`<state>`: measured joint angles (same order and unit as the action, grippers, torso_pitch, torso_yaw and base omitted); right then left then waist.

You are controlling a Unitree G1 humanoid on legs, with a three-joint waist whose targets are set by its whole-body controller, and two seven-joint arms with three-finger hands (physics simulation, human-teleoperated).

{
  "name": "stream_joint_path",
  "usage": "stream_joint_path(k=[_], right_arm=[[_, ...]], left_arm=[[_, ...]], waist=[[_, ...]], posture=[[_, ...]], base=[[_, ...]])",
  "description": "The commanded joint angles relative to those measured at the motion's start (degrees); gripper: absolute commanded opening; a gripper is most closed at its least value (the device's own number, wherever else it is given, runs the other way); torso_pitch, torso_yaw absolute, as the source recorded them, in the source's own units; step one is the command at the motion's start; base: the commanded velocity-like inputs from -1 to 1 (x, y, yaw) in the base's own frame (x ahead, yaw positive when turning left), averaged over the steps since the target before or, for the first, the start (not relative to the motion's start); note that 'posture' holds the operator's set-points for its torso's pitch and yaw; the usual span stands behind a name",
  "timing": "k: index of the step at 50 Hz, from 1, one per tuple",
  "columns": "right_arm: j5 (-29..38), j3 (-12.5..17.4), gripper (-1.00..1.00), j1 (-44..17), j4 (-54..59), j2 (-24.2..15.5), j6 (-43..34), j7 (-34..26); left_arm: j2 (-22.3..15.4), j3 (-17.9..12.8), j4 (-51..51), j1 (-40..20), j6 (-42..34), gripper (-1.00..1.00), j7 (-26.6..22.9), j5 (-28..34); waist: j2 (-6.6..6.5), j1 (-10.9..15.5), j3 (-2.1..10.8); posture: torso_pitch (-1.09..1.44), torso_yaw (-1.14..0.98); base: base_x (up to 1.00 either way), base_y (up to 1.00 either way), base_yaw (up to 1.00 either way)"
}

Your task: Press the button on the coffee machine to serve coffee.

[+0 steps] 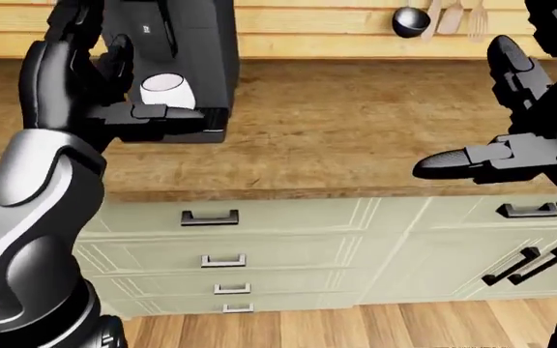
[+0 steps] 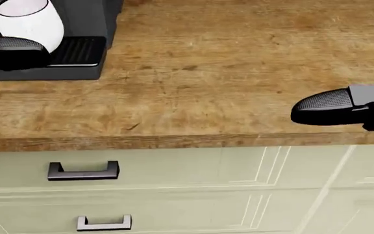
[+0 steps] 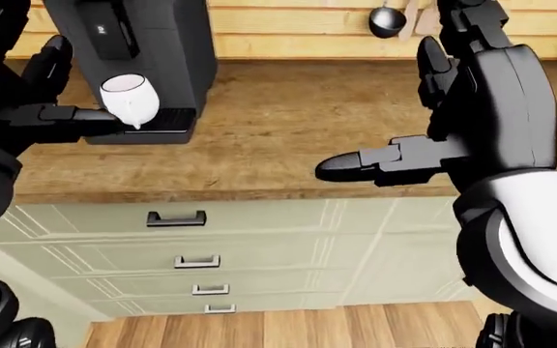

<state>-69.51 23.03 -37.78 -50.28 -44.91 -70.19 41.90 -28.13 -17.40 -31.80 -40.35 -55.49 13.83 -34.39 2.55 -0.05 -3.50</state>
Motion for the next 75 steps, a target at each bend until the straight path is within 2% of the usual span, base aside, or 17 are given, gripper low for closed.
stream_joint_path(k=[1, 6, 8, 9, 10, 18, 22, 23, 24, 32, 34, 41, 58, 63, 68, 70, 75], right_arm=[[0.6, 1.1, 1.0, -1.2, -0.6, -0.7, 1.9, -0.2], [0.2, 1.2, 1.0, -1.5, -0.5, -0.8, 1.8, 0.2], [0.1, 1.1, 1.0, -1.6, -0.4, -0.8, 1.8, 0.3], [0.4, 0.9, 1.0, -1.4, -0.5, -0.7, 2.0, 0.1], [0.6, 0.9, 1.0, -1.3, -0.6, -0.6, 2.0, 0.1], [0.9, 0.9, 1.0, -1.3, -0.7, -0.3, 1.8, -0.1], [1.1, 0.9, 1.0, -1.2, -0.8, -0.1, 1.7, -0.3], [1.3, 0.8, 1.0, -1.1, -0.8, 0.0, 1.8, -0.4], [1.6, 0.7, 1.0, -1.0, -0.8, 0.1, 1.9, -0.6], [3.0, 0.8, 1.0, -0.7, -1.5, 0.4, 1.6, -1.7], [3.5, 0.6, 1.0, -0.9, -1.5, 0.7, 1.3, -1.9], [4.6, 0.8, 1.0, -1.1, -1.7, 1.2, 0.8, -3.0], [6.1, 1.1, 1.0, -1.7, -2.2, 2.7, -1.1, -3.7], [6.2, 1.0, 1.0, -2.1, -1.8, 2.9, -1.2, -3.7], [6.1, 1.0, 1.0, -2.1, -1.9, 2.9, -1.2, -3.6], [5.9, 1.0, 1.0, -2.2, -1.9, 2.9, -1.4, -3.4], [5.9, 0.8, 1.0, -2.4, -1.8, 2.9, -1.3, -3.2]], left_arm=[[-1.1, -1.8, -1.4, -1.8, 2.2, 1.0, 0.4, 0.9], [-1.1, -1.9, -1.7, -2.1, 1.6, 1.0, 0.5, 0.8], [-1.1, -1.8, -1.5, -2.1, 1.8, 1.0, 0.4, 0.9], [-1.1, -1.8, -1.5, -2.1, 1.8, 1.0, 0.4, 0.9], [-1.1, -2.0, -1.7, -2.1, 1.6, 1.0, 0.5, 0.8], [-1.0, -2.0, -1.7, -2.0, 1.7, 1.0, 0.4, 0.7], [-0.9, -1.9, -1.8, -1.8, 1.7, 1.0, 0.4, 0.7], [-0.8, -2.0, -1.8, -1.7, 1.7, 1.0, 0.4, 0.7], [-0.8, -1.9, -1.7, -1.7, 1.8, 1.0, 0.4, 0.8], [-0.8, -1.9, -2.1, -1.6, 1.5, 1.0, 0.5, 0.6], [-0.8, -2.0, -2.1, -1.8, 1.4, 1.0, 0.5, 0.5], [-0.7, -2.0, -2.4, -1.6, 1.2, 1.0, 0.5, 0.4], [-4.2, -4.6, -6.6, -1.4, -1.1, 1.0, 5.9, -9.1], [-4.6, -4.4, -6.4, -1.5, -0.9, 1.0, 6.5, -9.9], [-4.9, -4.2, -6.6, -1.3, -0.7, 1.0, 6.8, -10.2], [-5.0, -4.3, -6.5, -1.3, -0.7, 1.0, 6.9, -10.5], [-5.1, -4.2, -6.5, -1.2, -0.6, 1.0, 7.1, -10.7]], waist=[[-0.05, 0.2, 1.04], [-3.53, -0.5, 0.81], [-6.96, -0.8, 3.3], [-5.18, 0.1, 1.27], [-5.93, -0.2, 0.7], [-2.09, 1.1, 1.0], [2.88, 1.7, 3.24], [1.02, 0.9, 1.04], [2.19, 1.3, 0.53], [-1.31, -0.3, -0.31], [-3.92, -0.6, 0.5], [-1.21, 0.6, 0.32], [-1.19, 0.7, 0.83], [-0.36, 0.9, 2.61], [-3.37, 0.4, 1.68], [-6.22, -0.1, 3.36], [-4.32, 0.4, 1.78]], posture=[[0.0, 0.0], [0.0, 0.0], [0.0, 0.0], [0.0, 0.0], [0.0, 0.0], [0.0, 0.0], [0.0, 0.0], [0.0, 0.0], [0.0, 0.0], [0.0, 0.0], [0.0, 0.0], [0.0, 0.0], [0.0, 0.0], [0.0, 0.0], [0.0, 0.0], [0.0, 0.0], [0.0, 0.0]], base=[[0.27, 0.0, 0.0], [0.27, 0.0, 0.0], [0.26, 0.0, 0.0], [0.27, 0.0, 0.0], [0.27, 0.0, 0.0], [0.26, 0.0, 0.0], [0.26, 0.0, 0.0], [0.26, 0.0, 0.0], [0.27, 0.0, 0.0], [0.2, 0.0, 0.0], [0.0, 0.0, 0.0], [0.0, 0.0, 0.0], [0.0, 0.0, 0.0], [0.0, 0.23, 0.0], [0.0, 0.26, 0.0], [0.0, 0.27, 0.0], [0.0, 0.27, 0.0]])
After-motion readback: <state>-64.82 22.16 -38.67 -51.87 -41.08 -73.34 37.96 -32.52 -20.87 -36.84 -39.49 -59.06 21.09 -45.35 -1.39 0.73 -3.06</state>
